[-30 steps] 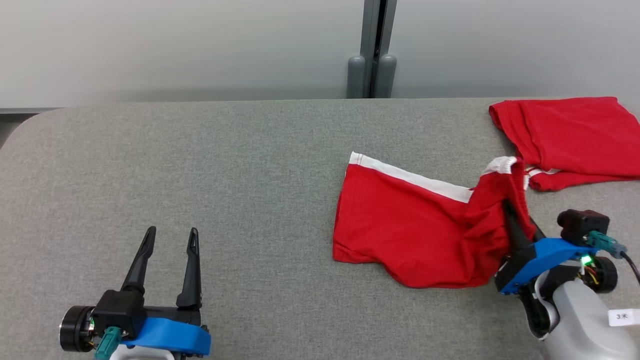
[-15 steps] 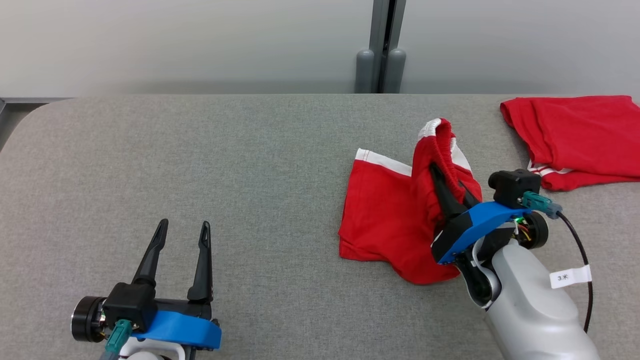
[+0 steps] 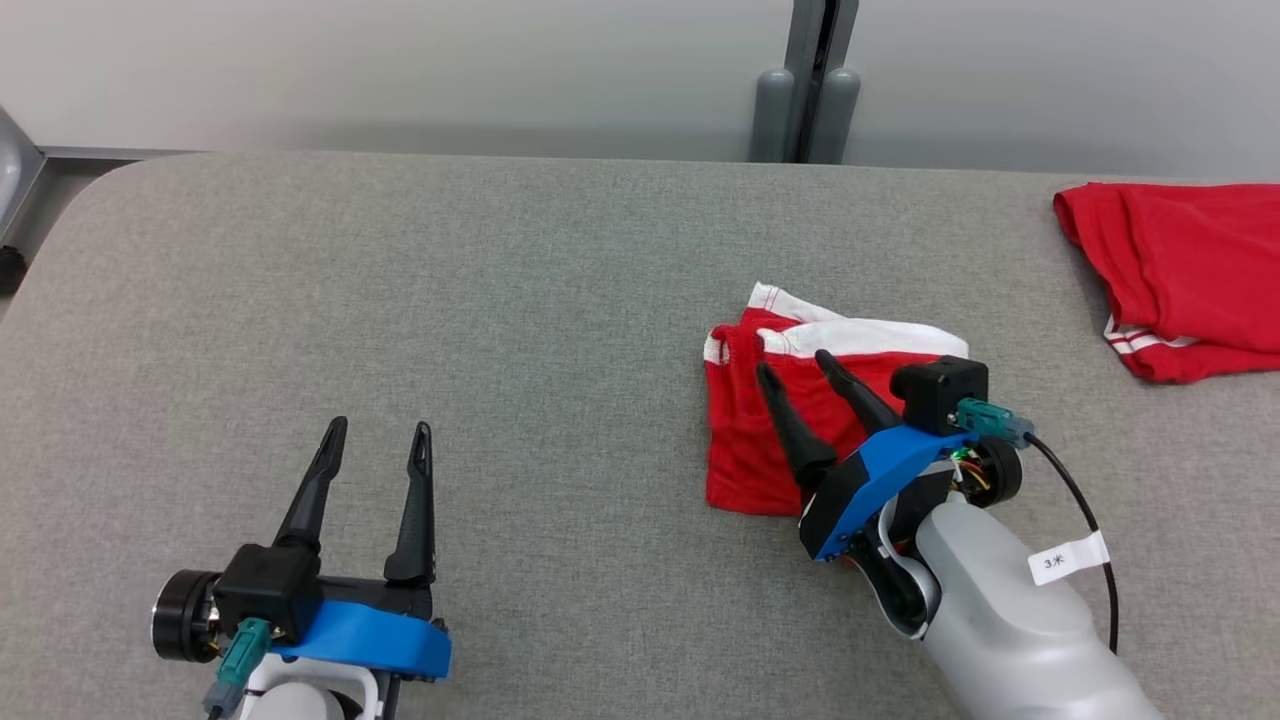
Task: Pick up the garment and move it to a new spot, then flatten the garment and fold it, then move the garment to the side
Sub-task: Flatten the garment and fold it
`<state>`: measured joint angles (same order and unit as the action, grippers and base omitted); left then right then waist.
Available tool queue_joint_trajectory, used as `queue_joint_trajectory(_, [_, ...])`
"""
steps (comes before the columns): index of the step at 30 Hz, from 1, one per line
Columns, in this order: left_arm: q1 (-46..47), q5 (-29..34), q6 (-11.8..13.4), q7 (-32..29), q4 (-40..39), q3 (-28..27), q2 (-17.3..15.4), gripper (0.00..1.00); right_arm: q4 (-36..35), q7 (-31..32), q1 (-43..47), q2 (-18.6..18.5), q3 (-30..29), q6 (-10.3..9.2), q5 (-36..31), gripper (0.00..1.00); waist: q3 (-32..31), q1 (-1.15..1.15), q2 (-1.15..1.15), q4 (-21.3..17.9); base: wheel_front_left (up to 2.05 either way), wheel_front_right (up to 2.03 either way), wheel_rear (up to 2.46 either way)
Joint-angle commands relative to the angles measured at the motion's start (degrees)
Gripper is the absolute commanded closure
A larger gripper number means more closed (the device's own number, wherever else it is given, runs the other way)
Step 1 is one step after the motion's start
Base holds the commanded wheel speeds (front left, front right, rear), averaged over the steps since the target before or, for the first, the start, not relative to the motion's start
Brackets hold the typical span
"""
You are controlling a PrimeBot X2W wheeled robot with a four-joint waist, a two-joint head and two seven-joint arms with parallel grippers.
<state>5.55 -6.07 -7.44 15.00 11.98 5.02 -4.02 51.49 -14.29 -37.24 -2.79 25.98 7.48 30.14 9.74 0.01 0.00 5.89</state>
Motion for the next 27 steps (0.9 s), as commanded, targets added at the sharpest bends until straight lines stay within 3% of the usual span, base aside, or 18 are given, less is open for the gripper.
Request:
queue_joint_trajectory(1, [0.5, -0.3, -0.1, 0.2, -0.1, -0.3, -0.3, 0.00, 0.1, -0.5, -0.9, -0.2, 1.1, 0.02, 0.4, 0.00, -0.2, -0.01, 0.00, -0.6, 0.00, 0.00, 0.00])
queue_joint_trajectory(4, [0.0, 0.0, -0.1, 0.2, -0.2, -0.8, -0.4, 0.00, -0.4, -0.9, -1.2, -0.2, 1.5, 0.02, -0.1, 0.00, -0.6, -0.01, 0.00, -1.7, 0.00, 0.00, 0.00])
queue_joint_trajectory(7, [-0.3, 0.2, -0.1, 0.2, -0.5, -1.4, -0.5, 0.00, -3.6, -0.9, -0.3, -0.3, -1.7, 0.02, -3.4, 0.00, -1.1, -0.01, 0.00, -3.2, 0.00, 0.00, 0.00])
queue_joint_trajectory(14, [-1.4, 0.5, -0.1, 0.2, -0.7, -2.9, -0.7, 0.00, -15.1, -0.9, 8.3, -1.3, -11.4, 0.02, -13.2, 0.00, -2.8, -0.01, 0.00, -6.5, 0.00, 0.00, 0.00])
queue_joint_trajectory(27, [-3.8, 1.6, 0.0, 0.2, -0.1, -6.8, -1.2, 0.00, -32.3, -0.9, 25.5, -1.1, -23.7, 0.03, -18.6, 0.00, -6.2, -0.01, 0.00, -9.5, 0.00, 0.00, 0.00])
